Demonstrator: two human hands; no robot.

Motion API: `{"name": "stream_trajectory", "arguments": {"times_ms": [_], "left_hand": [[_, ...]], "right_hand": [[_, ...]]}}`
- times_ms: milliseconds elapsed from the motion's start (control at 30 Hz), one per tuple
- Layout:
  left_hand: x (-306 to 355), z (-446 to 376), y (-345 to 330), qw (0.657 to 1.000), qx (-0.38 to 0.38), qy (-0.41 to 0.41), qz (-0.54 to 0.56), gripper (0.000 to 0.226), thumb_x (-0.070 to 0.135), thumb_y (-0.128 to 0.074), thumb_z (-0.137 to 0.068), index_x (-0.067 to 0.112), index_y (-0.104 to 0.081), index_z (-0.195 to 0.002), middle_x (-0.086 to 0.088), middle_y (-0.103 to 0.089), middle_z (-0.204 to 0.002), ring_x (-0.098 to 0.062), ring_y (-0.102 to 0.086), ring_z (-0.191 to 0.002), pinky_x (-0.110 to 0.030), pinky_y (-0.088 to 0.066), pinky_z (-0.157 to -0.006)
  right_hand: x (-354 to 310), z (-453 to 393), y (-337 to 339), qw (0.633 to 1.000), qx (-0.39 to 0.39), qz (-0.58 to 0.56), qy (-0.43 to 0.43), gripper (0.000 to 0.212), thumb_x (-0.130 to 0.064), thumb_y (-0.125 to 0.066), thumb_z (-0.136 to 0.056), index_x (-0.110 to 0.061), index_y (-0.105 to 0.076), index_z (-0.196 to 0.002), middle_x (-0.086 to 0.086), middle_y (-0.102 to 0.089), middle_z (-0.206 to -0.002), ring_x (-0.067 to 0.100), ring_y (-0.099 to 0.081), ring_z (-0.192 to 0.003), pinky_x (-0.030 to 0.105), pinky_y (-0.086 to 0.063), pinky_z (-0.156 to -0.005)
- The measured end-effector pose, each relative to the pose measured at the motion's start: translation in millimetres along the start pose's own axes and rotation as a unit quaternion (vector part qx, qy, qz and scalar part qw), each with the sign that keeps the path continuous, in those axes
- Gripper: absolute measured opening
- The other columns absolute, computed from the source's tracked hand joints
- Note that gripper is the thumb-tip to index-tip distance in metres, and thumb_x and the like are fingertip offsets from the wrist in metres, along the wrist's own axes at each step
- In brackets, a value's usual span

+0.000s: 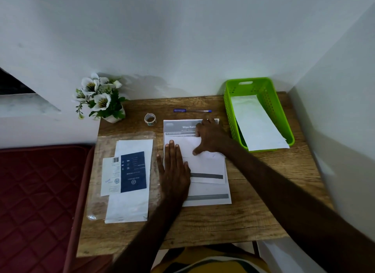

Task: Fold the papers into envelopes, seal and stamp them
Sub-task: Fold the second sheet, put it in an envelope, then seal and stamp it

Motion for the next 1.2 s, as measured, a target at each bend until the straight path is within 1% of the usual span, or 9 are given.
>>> {"name": "stream_trajectory", "arguments": {"times_ms": [133,200,367,533,633,767,867,1000,1200], "left_hand": [[0,1,2,1.0,0.004,0.0,0.004,0.063,0.033,-0.037,-0.105,0.007,-0.022,-0.161,-0.014,-0.012,-0.17,-0.029,-0.01,-0.158,-0.056,-0.012,-0.126],[1,1,5,1.0,0.013,-0.005,0.002,0.063,0.034,-0.039,-0.105,0.007,-0.023,-0.161,-0.014,-0.013,-0.17,-0.029,-0.01,-0.158,-0.056,-0.011,-0.126],[5,3,11,0.998,0.048,-0.019,-0.024,0.069,0.036,-0.05,-0.103,0.007,-0.025,-0.16,-0.015,-0.017,-0.169,-0.028,-0.009,-0.158,-0.057,-0.012,-0.126],[5,5,13,0.995,0.088,-0.037,-0.034,0.075,0.035,-0.058,-0.1,0.006,-0.022,-0.159,-0.018,-0.019,-0.168,-0.031,-0.009,-0.158,-0.056,-0.011,-0.126],[6,7,12,0.992,0.097,-0.065,-0.051,0.072,0.034,-0.054,-0.102,0.004,-0.023,-0.159,-0.02,-0.021,-0.167,-0.032,-0.009,-0.158,-0.056,-0.009,-0.126],[6,5,11,0.995,0.07,-0.061,-0.042,0.066,0.034,-0.046,-0.103,0.006,-0.025,-0.159,-0.018,-0.019,-0.168,-0.032,-0.012,-0.157,-0.056,-0.011,-0.126],[5,3,10,0.997,0.039,-0.056,-0.033,0.062,0.034,-0.041,-0.105,0.007,-0.029,-0.159,-0.016,-0.018,-0.168,-0.03,-0.011,-0.158,-0.058,-0.014,-0.125],[2,0,4,1.0,0.015,-0.019,-0.008,0.06,0.038,-0.027,-0.108,0.006,-0.03,-0.158,-0.015,-0.019,-0.168,-0.03,-0.01,-0.158,-0.056,-0.016,-0.125],[-3,1,-4,1.0,-0.012,0.016,0.003,0.06,0.036,-0.031,-0.107,0.007,-0.028,-0.159,-0.013,-0.018,-0.169,-0.028,-0.011,-0.158,-0.052,-0.014,-0.126]], "right_hand": [[-2,3,-1,0.998,0.022,-0.062,0.007,0.046,-0.039,-0.088,-0.071,-0.024,-0.054,-0.099,0.002,-0.065,-0.109,0.026,-0.052,-0.117,0.057,-0.04,-0.105],[-3,4,-1,0.995,0.04,-0.089,0.009,0.036,-0.03,-0.084,-0.076,-0.026,-0.054,-0.095,-0.002,-0.067,-0.097,0.023,-0.059,-0.104,0.053,-0.041,-0.105],[-2,9,4,0.992,0.105,-0.048,0.057,0.035,-0.026,-0.073,-0.088,-0.02,-0.069,-0.121,0.007,-0.069,-0.116,0.03,-0.055,-0.118,0.043,-0.039,-0.102],[-6,26,3,0.95,0.275,0.029,0.147,0.012,-0.009,-0.078,-0.08,-0.009,-0.081,-0.091,0.016,-0.066,-0.089,0.039,-0.064,-0.09,0.042,-0.054,-0.07],[-12,41,-8,0.925,0.334,0.077,0.164,0.017,-0.01,-0.079,-0.078,-0.008,-0.078,-0.095,0.015,-0.066,-0.092,0.033,-0.064,-0.085,0.037,-0.054,-0.059],[-8,45,-44,0.923,0.316,0.112,0.188,0.026,-0.012,-0.069,-0.088,-0.004,-0.071,-0.113,0.021,-0.066,-0.122,0.037,-0.063,-0.108,0.045,-0.056,-0.08],[-3,45,-69,0.926,0.3,0.133,0.185,0.03,-0.012,-0.063,-0.092,-0.002,-0.068,-0.12,0.025,-0.059,-0.136,0.042,-0.059,-0.118,0.049,-0.054,-0.087],[-1,51,-82,0.93,0.289,0.147,0.175,0.035,-0.016,-0.057,-0.095,0.0,-0.065,-0.125,0.025,-0.052,-0.146,0.041,-0.057,-0.121,0.05,-0.051,-0.092],[-6,52,-86,0.942,0.285,0.095,0.152,0.042,-0.029,-0.047,-0.099,0.001,-0.068,-0.121,0.019,-0.052,-0.149,0.034,-0.053,-0.128,0.048,-0.045,-0.1]]}}
Point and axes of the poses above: each hand's wrist, its own z-axis away from the middle knuckle, its own y-axis out of the back of the hand, x = y × z, the point moved 2 cm from there along -z, towards the middle knuckle
